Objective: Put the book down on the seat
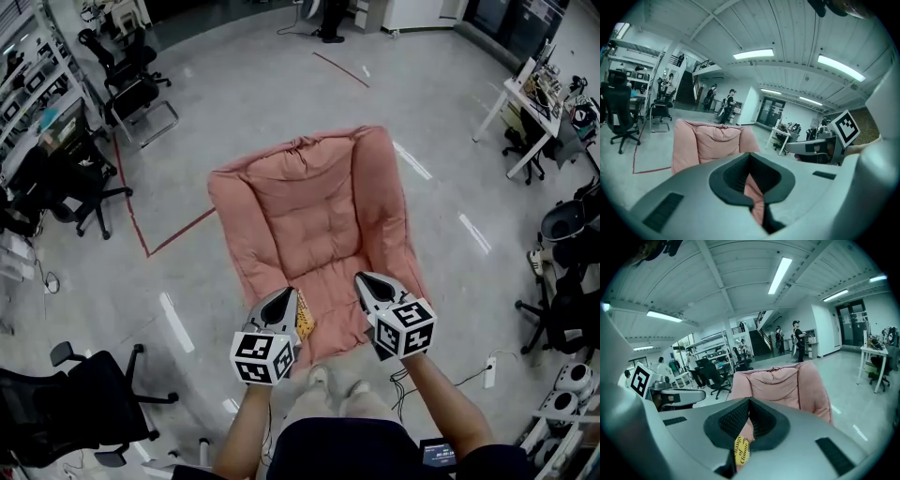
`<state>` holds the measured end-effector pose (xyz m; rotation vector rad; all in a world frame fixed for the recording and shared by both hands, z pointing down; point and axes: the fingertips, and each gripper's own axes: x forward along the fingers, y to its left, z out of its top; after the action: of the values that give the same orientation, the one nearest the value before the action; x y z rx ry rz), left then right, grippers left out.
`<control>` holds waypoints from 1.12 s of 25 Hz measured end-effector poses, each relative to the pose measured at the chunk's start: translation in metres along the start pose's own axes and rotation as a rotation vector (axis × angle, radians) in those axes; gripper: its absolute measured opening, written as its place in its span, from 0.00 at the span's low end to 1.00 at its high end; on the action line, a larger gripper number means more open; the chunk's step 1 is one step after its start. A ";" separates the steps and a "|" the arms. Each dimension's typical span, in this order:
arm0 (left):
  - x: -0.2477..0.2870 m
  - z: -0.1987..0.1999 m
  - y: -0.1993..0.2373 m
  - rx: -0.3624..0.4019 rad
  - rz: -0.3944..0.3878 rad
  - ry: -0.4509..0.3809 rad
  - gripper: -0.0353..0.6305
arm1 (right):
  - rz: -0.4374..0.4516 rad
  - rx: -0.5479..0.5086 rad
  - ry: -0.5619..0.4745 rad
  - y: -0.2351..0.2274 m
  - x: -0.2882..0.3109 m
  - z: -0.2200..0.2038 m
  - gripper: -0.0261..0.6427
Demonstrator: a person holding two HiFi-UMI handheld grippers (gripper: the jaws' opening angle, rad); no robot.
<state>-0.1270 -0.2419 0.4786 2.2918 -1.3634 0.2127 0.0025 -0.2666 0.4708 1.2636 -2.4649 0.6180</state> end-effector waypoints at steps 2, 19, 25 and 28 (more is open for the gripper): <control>-0.002 0.004 -0.009 0.000 -0.015 -0.004 0.06 | 0.000 0.001 -0.011 -0.001 -0.005 0.003 0.07; -0.037 0.012 -0.069 0.022 -0.029 -0.050 0.06 | 0.009 0.000 -0.089 -0.001 -0.067 0.015 0.07; -0.058 0.022 -0.085 0.023 -0.014 -0.100 0.06 | 0.022 -0.008 -0.118 0.005 -0.093 0.016 0.07; -0.068 0.025 -0.094 0.025 -0.008 -0.124 0.06 | 0.032 -0.016 -0.136 0.011 -0.106 0.016 0.07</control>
<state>-0.0821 -0.1620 0.4032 2.3651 -1.4194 0.0866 0.0527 -0.1962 0.4066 1.3026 -2.5989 0.5356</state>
